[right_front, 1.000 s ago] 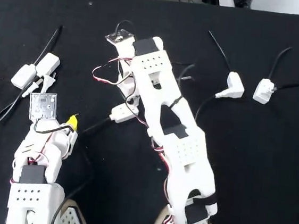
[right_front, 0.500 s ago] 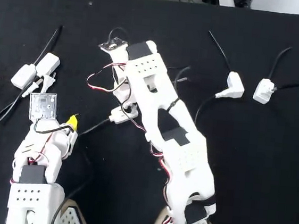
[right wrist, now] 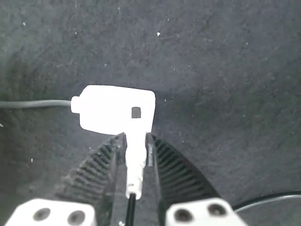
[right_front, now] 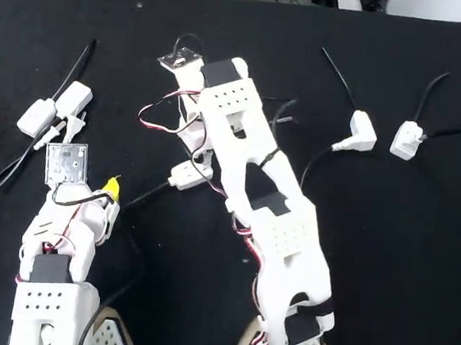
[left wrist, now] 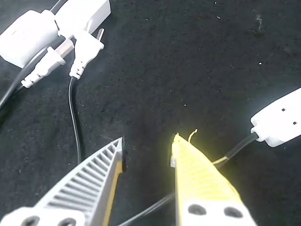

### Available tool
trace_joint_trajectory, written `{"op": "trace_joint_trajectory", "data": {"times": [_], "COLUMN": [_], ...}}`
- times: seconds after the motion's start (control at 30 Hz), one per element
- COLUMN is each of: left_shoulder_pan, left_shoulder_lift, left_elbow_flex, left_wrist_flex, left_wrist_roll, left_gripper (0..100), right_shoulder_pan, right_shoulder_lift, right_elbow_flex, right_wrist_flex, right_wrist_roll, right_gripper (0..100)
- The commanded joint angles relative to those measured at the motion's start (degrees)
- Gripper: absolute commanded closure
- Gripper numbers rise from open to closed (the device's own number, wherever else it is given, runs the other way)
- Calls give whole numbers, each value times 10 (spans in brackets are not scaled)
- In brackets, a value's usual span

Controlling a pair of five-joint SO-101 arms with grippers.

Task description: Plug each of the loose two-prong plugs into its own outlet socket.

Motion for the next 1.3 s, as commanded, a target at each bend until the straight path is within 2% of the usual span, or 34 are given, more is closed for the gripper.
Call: {"op": "trace_joint_trajectory", "data": {"times": [0.0,0.23,0.57,0.87,1.03,1.27], "left_shoulder_pan": [1,1,1,1,1,1], "left_shoulder_lift": [-5,-5,-5,-5,-5,-5], "left_elbow_flex": [-6,-7,-7,-7,-7,-7], "left_wrist_flex": [-11,-11,-11,-11,-11,-11], "left_wrist_roll": [-5,-5,-5,-5,-5,-5], "left_gripper": [827,827,827,827,827,827], "right_shoulder_pan": [-3,-12,-12,-29,-40,-41], "right_shoulder_lift": [-39,-67,20,67,76,-2], "right_elbow_flex": [48,63,-11,-55,-54,0], "right_wrist_flex": [19,18,17,18,18,19], "right_wrist_roll": [-3,-2,-1,29,77,115], "right_gripper": [988,988,988,988,988,988]}}
